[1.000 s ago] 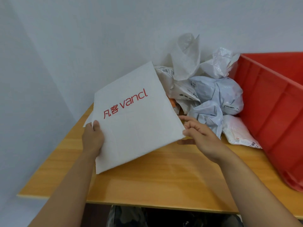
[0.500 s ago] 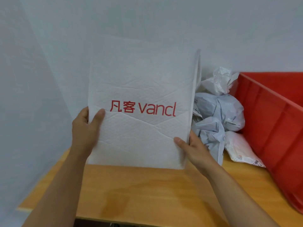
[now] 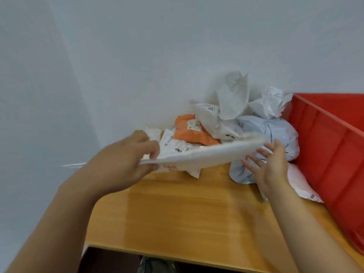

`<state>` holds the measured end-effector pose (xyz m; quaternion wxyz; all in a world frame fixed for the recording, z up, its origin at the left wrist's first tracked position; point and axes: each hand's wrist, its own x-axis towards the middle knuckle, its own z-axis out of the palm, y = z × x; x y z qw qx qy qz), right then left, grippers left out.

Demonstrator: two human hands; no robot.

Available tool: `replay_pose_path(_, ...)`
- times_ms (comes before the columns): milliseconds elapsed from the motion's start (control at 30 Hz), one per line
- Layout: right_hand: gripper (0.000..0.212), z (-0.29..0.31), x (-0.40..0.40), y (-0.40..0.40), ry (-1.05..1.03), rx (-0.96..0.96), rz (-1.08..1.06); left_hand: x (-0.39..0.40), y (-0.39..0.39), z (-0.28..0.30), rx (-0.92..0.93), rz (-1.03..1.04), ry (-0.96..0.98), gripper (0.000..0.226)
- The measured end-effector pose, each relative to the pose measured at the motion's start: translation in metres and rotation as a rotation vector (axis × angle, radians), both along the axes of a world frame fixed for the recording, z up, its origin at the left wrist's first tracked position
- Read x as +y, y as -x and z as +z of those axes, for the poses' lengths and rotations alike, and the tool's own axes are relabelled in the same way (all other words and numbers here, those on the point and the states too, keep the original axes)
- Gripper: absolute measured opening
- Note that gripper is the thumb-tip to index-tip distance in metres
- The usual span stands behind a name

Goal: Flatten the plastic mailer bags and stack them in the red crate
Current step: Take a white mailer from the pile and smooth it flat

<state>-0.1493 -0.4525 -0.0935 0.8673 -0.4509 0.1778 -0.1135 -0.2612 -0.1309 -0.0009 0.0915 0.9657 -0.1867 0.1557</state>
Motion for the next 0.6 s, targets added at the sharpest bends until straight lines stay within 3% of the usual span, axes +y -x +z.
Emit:
replay_pose_path(100,0.049,0.009,-0.019,0.008,0.213,0.12,0.237,-0.009,0.008,-0.018,0.273,0.004,-0.126,0.022)
replay_pose_path(233,0.051,0.004,-0.023,0.028,0.737,0.246,0.559,-0.024,0.023,-0.045,0.451,-0.015,-0.213,0.025)
replay_pose_path(333,0.041,-0.008,-0.016,0.04,0.989,0.289,0.741,-0.029,0.035,-0.07,0.556,-0.048,-0.23,0.027)
replay_pose_path(400,0.051,-0.02,-0.01,0.043,1.073,0.313,0.786,-0.028,0.04,-0.087,0.642,-0.073,-0.225,0.034)
replay_pose_path(500,0.072,-0.043,-0.003,0.039,1.103,0.289,0.726,-0.023,0.04,-0.107,0.82,-0.053,-0.124,0.069)
replay_pose_path(600,0.076,-0.053,0.003,0.035,1.206,0.273,0.718,-0.01,0.021,-0.125,0.741,0.088,0.035,0.081)
